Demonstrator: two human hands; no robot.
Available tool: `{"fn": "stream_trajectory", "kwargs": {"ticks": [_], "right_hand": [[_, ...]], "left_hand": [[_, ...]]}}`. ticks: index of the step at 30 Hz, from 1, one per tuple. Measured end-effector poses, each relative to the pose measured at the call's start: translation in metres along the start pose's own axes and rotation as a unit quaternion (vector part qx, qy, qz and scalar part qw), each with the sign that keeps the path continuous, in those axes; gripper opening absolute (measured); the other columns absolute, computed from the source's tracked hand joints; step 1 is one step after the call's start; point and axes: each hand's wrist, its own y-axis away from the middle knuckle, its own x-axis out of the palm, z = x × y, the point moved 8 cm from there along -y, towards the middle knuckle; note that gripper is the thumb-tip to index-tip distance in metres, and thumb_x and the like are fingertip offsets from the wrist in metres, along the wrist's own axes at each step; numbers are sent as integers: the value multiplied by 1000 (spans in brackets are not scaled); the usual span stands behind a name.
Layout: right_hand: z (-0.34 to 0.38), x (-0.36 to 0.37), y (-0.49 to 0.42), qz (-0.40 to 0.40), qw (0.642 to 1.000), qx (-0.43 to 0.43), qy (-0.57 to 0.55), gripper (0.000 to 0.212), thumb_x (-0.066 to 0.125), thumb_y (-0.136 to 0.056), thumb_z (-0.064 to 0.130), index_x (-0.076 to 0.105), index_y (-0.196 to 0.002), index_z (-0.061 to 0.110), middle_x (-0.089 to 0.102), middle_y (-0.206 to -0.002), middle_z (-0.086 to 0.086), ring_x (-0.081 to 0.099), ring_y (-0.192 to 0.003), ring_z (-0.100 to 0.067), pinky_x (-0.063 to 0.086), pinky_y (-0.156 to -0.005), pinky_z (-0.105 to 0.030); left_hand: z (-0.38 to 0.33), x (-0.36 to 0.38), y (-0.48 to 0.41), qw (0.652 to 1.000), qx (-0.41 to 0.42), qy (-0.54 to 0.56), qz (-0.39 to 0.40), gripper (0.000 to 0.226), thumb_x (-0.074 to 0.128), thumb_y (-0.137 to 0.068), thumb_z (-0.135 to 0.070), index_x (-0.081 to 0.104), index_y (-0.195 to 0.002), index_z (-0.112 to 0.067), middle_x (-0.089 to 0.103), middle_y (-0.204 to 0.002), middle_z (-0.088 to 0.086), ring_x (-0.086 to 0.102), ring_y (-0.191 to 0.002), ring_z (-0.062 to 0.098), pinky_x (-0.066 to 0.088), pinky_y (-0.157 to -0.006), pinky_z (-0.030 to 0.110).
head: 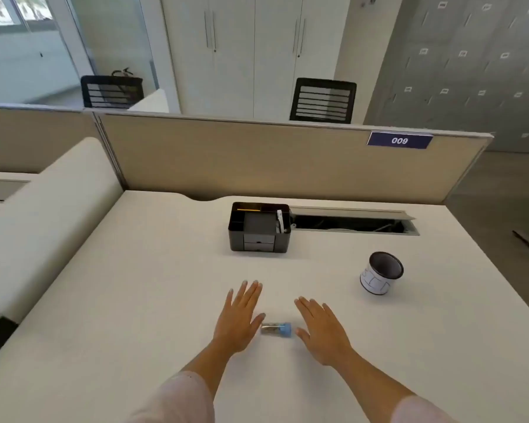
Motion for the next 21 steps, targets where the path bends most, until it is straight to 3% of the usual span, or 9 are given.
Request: {"fn": "stream_trajectory", "kwargs": {"ticks": [8, 14, 21], "right_hand": [[7, 37, 4, 42, 998, 20, -47, 62, 41, -101, 39, 15, -154, 20, 21, -161, 5, 19, -148, -15, 7, -122, -34], [11, 35, -12, 29, 994, 19, -100, 60, 52, -97, 36, 28, -149, 20, 38, -153, 4, 36, -138, -16, 16, -121, -35], [15, 34, -28, 16, 999, 16, -48, 33, 61, -89, 28, 55, -121, 21, 58, -121, 2, 56, -106, -22, 40, -94, -31]], "left_hand": [[3, 50, 22, 993, -21, 12, 112, 75, 30, -100, -52, -10, -154, -18, -11, -165, -1, -12, -151, 21, -4, -122, 43], [3, 51, 15, 992, -22, 38, 116, 79, 36, -99, -50, -10, -154, -18, -11, -164, -2, -11, -151, 20, -4, -122, 42], [-10, 53, 7, 990, -21, 95, 100, 76, 36, -99, -52, -3, -155, -20, -1, -165, -5, -5, -152, 17, -2, -122, 41]]}}
